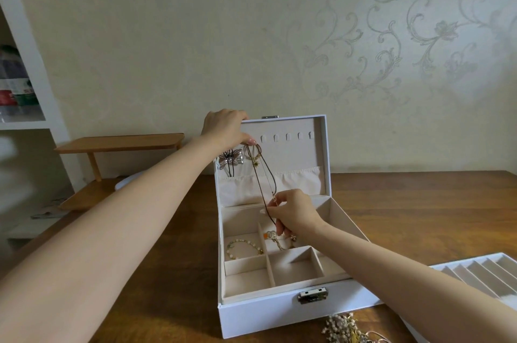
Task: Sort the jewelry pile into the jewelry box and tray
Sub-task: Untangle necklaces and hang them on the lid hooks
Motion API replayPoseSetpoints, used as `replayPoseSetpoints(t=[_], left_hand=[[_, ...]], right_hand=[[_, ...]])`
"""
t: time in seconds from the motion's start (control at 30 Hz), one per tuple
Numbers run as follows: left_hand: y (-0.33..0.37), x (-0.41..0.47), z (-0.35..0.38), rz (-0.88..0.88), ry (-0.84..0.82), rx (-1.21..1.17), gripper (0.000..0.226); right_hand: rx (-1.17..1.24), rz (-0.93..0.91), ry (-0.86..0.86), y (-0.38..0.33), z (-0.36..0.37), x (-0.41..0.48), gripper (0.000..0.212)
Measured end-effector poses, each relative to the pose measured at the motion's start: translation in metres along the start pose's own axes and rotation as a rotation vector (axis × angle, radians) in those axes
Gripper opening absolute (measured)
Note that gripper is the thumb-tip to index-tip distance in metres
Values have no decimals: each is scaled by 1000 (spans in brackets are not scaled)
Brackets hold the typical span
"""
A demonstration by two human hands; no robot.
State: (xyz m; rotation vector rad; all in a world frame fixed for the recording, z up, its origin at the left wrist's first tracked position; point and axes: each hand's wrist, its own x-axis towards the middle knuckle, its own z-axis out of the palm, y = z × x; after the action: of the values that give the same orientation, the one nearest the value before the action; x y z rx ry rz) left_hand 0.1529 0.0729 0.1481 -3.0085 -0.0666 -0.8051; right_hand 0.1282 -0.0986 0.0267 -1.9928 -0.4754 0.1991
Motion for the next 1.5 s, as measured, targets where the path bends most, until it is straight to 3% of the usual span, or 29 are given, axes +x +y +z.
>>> replayPoseSetpoints(t=[0.17,0.4,0.53,0.73,0.83,0.93,1.0,1.1,1.3,1.5], left_hand=[[-1,-2,-1,7,13,-20,45],[-2,-3,-1,-1,16,-11,43],[-1,-4,-1,3,19,-9,43],[-1,-4,-1,3,25,-5,44],[-1,-3,0,0,24,-4,45],[0,-2,0,-12,20,-5,50],[0,-2,1,-17,22,-2,51],[-1,-1,3,-20,31,12,49],[-2,0,4,-2,52,16,52],[-3,0,5,1,54,23,52]], right_hand=[[-30,19,-30,1,1,3,10],[-67,30,-59,1,3,4,22],[132,41,-51,2,1,4,3],[255,57,44,4,-3,8,15],[-4,-80,249,0,-3,13,18],[-385,-373,496,-8,-6,17,22],[-540,-538,472,-14,-6,24,31],[-713,-507,374,-22,-3,37,47],[-647,-542,444,-19,7,49,26],[-544,-506,420,-22,11,51,24]])
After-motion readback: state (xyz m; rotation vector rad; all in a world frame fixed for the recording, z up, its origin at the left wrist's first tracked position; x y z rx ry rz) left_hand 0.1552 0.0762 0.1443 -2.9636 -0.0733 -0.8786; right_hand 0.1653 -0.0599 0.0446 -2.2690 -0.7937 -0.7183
